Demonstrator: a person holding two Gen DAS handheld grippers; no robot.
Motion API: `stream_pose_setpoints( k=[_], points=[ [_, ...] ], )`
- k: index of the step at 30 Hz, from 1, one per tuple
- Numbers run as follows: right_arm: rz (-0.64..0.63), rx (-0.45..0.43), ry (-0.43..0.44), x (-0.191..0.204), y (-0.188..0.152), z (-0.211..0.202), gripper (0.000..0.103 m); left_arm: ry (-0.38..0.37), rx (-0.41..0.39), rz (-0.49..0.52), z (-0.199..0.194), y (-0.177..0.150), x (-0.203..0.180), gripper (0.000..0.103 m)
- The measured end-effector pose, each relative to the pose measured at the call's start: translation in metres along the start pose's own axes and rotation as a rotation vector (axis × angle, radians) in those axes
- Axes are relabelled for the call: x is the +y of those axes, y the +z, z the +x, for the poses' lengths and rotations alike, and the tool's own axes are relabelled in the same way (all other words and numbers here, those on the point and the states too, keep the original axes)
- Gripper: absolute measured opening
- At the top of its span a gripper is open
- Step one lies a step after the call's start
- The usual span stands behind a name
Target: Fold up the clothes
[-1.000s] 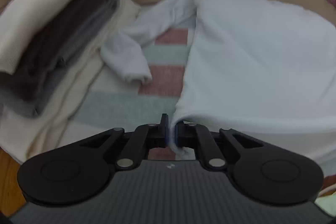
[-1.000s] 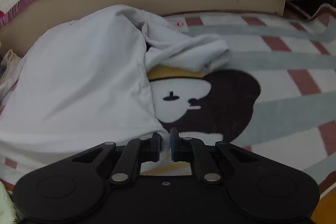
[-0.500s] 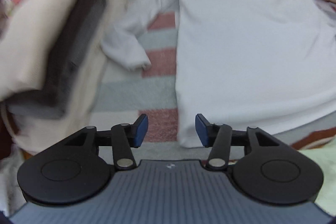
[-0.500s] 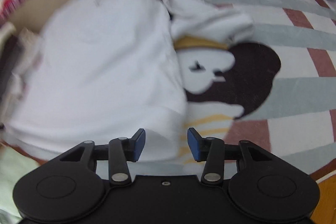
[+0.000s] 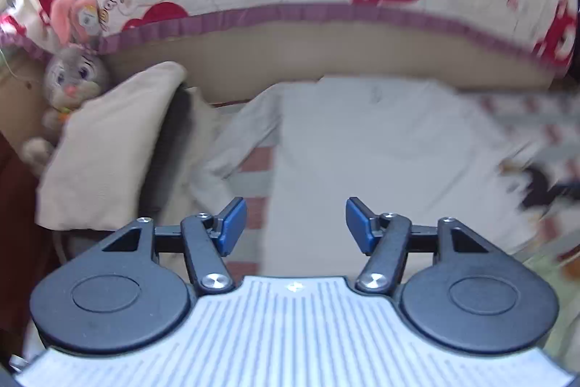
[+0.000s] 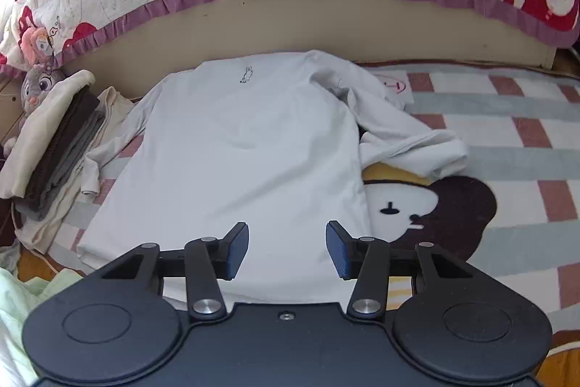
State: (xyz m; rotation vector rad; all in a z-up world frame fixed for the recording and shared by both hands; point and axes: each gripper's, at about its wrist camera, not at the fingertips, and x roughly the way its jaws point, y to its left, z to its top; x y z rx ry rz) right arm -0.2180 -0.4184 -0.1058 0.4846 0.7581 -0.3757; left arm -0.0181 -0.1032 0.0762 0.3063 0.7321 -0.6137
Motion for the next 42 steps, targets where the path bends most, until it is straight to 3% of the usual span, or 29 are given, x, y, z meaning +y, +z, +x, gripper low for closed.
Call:
stream_pose_setpoints(
  k=[2, 5, 11, 18, 22, 26, 29, 31, 36, 42],
  points=[
    [0.023, -0.020, 0.007, -0.006, 0.000, -0.002, 0.053, -0.032, -0.014, -0.001, -0.004, 0.007, -0.006, 0.066],
    [0.059, -0.049, 0.033, -0.014, 0.002, -0.008, 0.053, -0.015, -0.029, 0.054, -0.003, 0.017, -0.013, 0.066],
    [0.119, -0.079, 0.117, -0.018, 0.012, -0.022, 0.053, 0.039, -0.010, 0.061, 0.008, 0.050, 0.010, 0.067],
    [-0.034, -0.030, 0.030, 0.010, 0.036, -0.041, 0.053, 0.108, -0.069, 0.031, 0.013, 0.057, 0.044, 0.067],
    [-0.091, -0.023, -0.013, 0.029, 0.048, -0.060, 0.053, 0.090, -0.030, 0.002, 0.025, 0.045, 0.055, 0.067],
    [-0.136, -0.073, -0.105, 0.053, 0.051, -0.095, 0.053, 0.039, -0.093, -0.012, 0.012, 0.025, 0.069, 0.067],
    [-0.058, -0.101, -0.010, 0.071, 0.068, -0.122, 0.053, 0.051, -0.060, -0.003, 0.018, 0.018, 0.077, 0.067],
    [-0.018, -0.112, 0.070, 0.084, 0.085, -0.131, 0.057, 0.015, -0.011, -0.043, 0.029, 0.020, 0.079, 0.067],
    [0.113, -0.089, 0.233, 0.110, 0.119, -0.115, 0.061, -0.012, 0.007, -0.043, 0.033, 0.010, 0.063, 0.067],
    [0.062, -0.081, 0.219, 0.126, 0.132, -0.086, 0.061, 0.030, 0.036, -0.065, 0.025, 0.000, 0.066, 0.067]
  ],
)
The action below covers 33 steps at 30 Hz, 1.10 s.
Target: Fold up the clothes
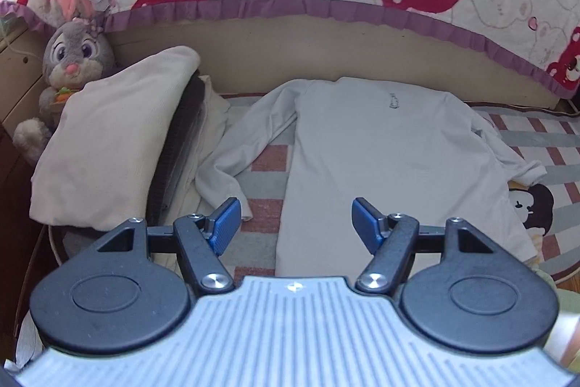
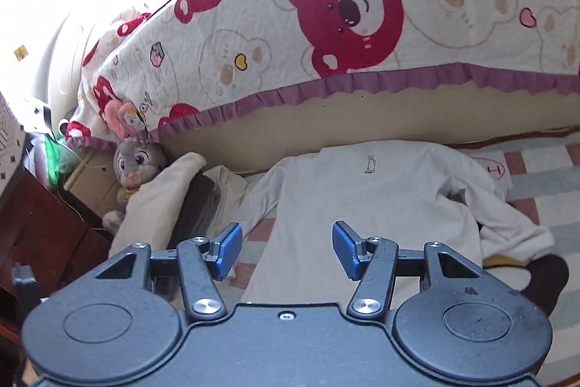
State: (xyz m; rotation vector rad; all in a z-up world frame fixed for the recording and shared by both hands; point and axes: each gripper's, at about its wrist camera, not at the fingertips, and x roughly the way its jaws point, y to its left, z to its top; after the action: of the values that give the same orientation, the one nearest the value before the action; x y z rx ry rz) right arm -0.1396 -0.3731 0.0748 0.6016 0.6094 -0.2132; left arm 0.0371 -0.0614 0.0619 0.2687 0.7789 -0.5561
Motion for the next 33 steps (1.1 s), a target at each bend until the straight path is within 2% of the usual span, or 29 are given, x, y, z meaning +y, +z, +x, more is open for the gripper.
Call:
stream_pose_setpoints(
  k=[7, 11, 13, 15, 18, 21, 24, 26, 28, 30, 33],
  points=[
    [-0.064, -0.041, -0.008, -0.018, 0.024, -0.011, 0.061, 0.093, -0.008, -0.021, -0.014, 0.003, 0.001, 0.068],
    [-0.013, 0.020, -0.021, -0.049, 0.025, -0.012, 0.061, 0.161, 0.017, 0.036, -0.013, 0.020, -0.009, 0.068],
    [0.014, 0.017, -0.056, -0.064, 0.024, -0.015, 0.061, 0.204, -0.011, 0.039, -0.020, 0.028, -0.008, 0.068],
    [0.061, 0.006, -0.051, -0.078, 0.023, -0.022, 0.061, 0.231, -0.045, 0.052, -0.028, 0.035, -0.010, 0.071],
    [0.140, 0.023, -0.013, -0.096, 0.030, -0.029, 0.061, 0.217, -0.042, 0.075, -0.019, 0.054, -0.021, 0.073],
    [0.192, -0.001, -0.024, -0.110, 0.040, -0.037, 0.061, 0.206, -0.059, 0.104, 0.013, 0.077, -0.041, 0.073],
    [0.260, 0.020, 0.010, -0.132, 0.051, -0.035, 0.062, 0.202, -0.084, 0.170, 0.061, 0.086, -0.070, 0.073],
    [0.292, 0.054, 0.044, -0.149, 0.059, -0.026, 0.063, 0.212, -0.067, 0.234, 0.093, 0.083, -0.093, 0.073],
    [0.289, 0.090, 0.059, -0.167, 0.064, -0.009, 0.064, 0.201, -0.055, 0.275, 0.122, 0.077, -0.114, 0.073],
    [0.285, 0.125, 0.065, -0.186, 0.064, 0.014, 0.064, 0.144, -0.049, 0.274, 0.146, 0.068, -0.130, 0.073],
    [0.278, 0.176, 0.057, -0.217, 0.043, 0.061, 0.064, 0.080, 0.003, 0.242, 0.188, 0.050, -0.149, 0.073]
  ],
)
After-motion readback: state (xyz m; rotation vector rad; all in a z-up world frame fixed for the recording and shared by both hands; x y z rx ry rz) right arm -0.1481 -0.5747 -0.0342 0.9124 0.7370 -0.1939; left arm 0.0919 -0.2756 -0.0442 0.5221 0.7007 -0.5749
